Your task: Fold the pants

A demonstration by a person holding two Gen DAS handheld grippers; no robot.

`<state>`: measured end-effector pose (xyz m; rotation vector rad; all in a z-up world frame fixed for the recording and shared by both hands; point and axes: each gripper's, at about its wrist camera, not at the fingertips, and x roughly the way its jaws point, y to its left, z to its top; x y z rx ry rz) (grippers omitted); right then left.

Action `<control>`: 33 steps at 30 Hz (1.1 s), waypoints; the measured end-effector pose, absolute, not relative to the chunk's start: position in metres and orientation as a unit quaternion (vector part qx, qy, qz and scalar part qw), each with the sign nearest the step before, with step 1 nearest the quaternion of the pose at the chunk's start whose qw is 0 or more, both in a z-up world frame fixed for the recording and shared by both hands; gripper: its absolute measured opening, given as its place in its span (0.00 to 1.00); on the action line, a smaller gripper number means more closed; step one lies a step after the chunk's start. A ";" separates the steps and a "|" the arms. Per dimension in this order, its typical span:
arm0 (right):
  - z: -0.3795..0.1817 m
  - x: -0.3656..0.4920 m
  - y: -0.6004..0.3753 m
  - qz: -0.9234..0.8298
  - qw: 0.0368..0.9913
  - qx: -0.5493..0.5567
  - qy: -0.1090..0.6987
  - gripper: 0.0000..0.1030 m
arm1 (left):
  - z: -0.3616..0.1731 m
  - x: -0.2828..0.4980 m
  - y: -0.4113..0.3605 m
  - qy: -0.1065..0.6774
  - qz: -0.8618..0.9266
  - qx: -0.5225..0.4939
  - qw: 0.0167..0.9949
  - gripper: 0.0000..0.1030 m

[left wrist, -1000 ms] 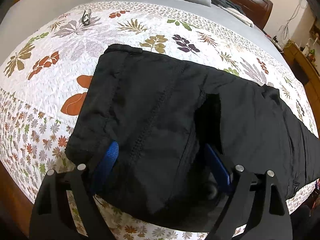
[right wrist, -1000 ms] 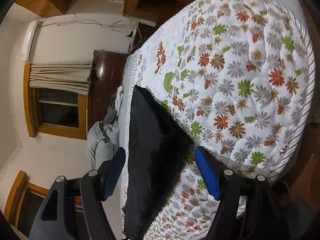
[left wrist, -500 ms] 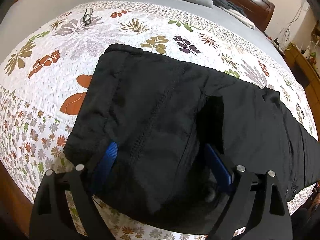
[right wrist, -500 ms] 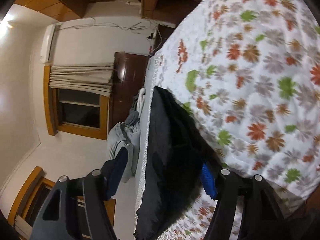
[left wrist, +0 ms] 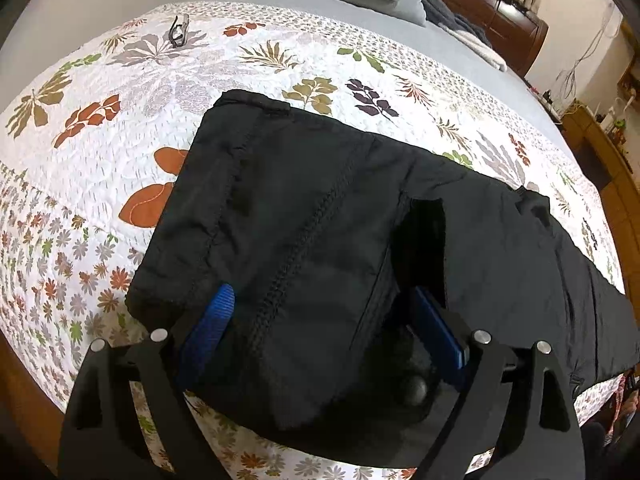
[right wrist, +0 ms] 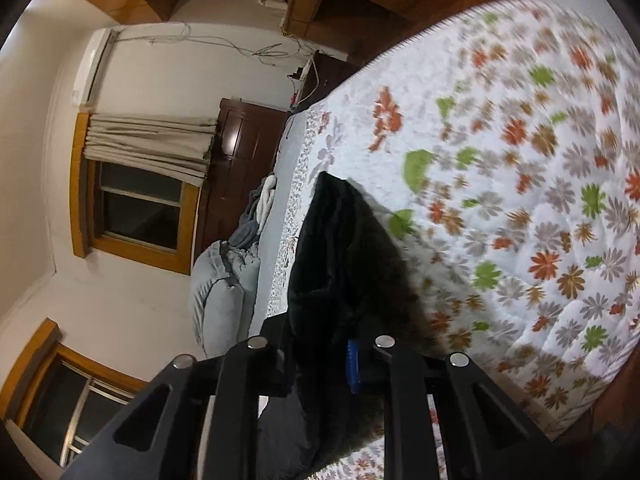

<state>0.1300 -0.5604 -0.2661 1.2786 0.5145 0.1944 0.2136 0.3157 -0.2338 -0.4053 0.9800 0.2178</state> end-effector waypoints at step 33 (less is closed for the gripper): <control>-0.076 0.129 -0.440 0.115 0.879 0.400 0.233 0.17 | -0.226 0.174 0.329 0.322 0.069 -0.324 0.887 0.92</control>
